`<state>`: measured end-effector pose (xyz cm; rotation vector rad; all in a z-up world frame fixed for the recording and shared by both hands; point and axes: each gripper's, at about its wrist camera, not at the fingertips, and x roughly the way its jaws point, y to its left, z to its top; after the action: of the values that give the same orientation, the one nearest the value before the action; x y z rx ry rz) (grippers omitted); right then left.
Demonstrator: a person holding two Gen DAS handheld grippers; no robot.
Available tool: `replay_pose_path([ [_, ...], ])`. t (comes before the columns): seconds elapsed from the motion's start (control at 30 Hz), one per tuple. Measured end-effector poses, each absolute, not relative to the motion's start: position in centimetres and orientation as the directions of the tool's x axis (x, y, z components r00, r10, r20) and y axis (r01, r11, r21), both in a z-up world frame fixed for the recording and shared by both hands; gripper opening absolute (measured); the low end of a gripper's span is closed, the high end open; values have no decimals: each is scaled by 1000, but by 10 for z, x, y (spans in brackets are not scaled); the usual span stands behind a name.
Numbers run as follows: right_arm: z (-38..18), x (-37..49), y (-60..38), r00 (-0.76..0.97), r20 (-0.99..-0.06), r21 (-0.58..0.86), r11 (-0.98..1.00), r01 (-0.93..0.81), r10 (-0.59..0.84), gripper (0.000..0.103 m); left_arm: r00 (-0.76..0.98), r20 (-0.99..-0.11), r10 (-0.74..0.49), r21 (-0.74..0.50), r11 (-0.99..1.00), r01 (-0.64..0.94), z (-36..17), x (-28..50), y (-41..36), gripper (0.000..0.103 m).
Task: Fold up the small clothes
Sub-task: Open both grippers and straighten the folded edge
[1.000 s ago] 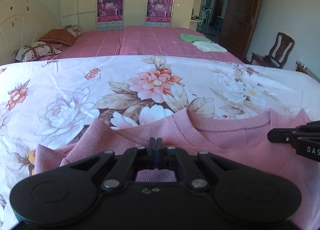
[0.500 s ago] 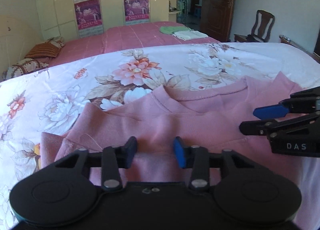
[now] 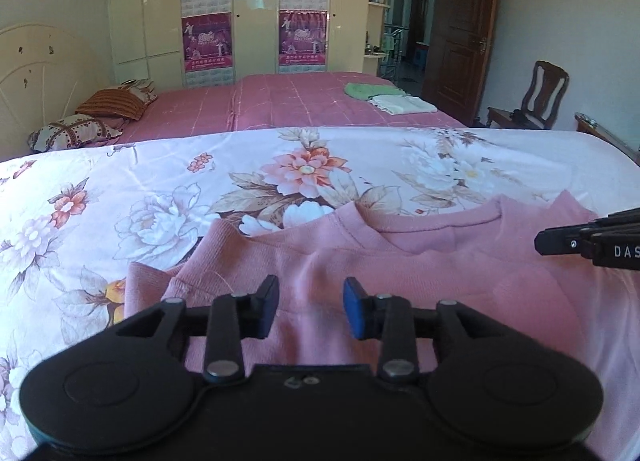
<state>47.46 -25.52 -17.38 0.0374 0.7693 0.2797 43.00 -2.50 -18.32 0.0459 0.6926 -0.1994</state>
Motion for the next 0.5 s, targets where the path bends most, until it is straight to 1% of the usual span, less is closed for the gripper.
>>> replay_pose_path([
  [0.03, -173, 465, -263, 688, -682, 131, 967, -219, 248, 2, 753, -632, -181, -25, 977, 214, -180, 422, -27, 56],
  [0.07, -173, 456, -270, 691, -683, 128, 971, -203, 234, 4, 758, -622, -199, -30, 973, 231, -177, 414, -31, 65],
  [0.1, -175, 447, -276, 693, -689, 116, 976, -184, 213, 5, 760, -614, -214, -29, 968, 249, -176, 407, -35, 67],
  [0.13, -178, 441, -281, 695, -694, 98, 981, -170, 190, 10, 757, -614, -224, -18, 963, 270, -178, 403, -41, 68],
  [0.2, -190, 432, -290, 688, -717, 35, 991, -132, 117, 28, 734, -648, -205, 21, 958, 286, -192, 403, -50, 68],
  [0.23, -196, 428, -296, 694, -716, -4, 994, -109, 73, 42, 714, -679, -171, 48, 960, 275, -205, 407, -51, 66],
  [0.27, -205, 423, -307, 698, -716, -34, 996, -80, 32, 50, 714, -681, -166, 35, 966, 257, -214, 408, -44, 75],
  [0.3, -210, 418, -320, 708, -704, 5, 997, -82, 62, 50, 728, -668, -158, 4, 976, 216, -218, 408, -35, 79],
  [0.33, -210, 413, -329, 712, -698, 37, 996, -77, 81, 50, 726, -669, -157, -30, 982, 185, -219, 410, -27, 80],
  [0.37, -209, 409, -332, 712, -699, 26, 997, -68, 67, 50, 723, -672, -157, -43, 984, 174, -219, 411, -24, 80],
  [0.43, -206, 406, -329, 705, -709, -23, 999, -46, 16, 50, 723, -678, -133, -26, 987, 157, -215, 411, -28, 78],
  [0.47, -204, 405, -332, 701, -713, -5, 1000, -29, 17, 50, 721, -682, -124, -34, 990, 138, -210, 409, -30, 70],
  [0.5, -197, 402, -334, 702, -712, 26, 1000, -6, 22, 50, 719, -683, -130, -50, 990, 132, -204, 406, -31, 66],
])
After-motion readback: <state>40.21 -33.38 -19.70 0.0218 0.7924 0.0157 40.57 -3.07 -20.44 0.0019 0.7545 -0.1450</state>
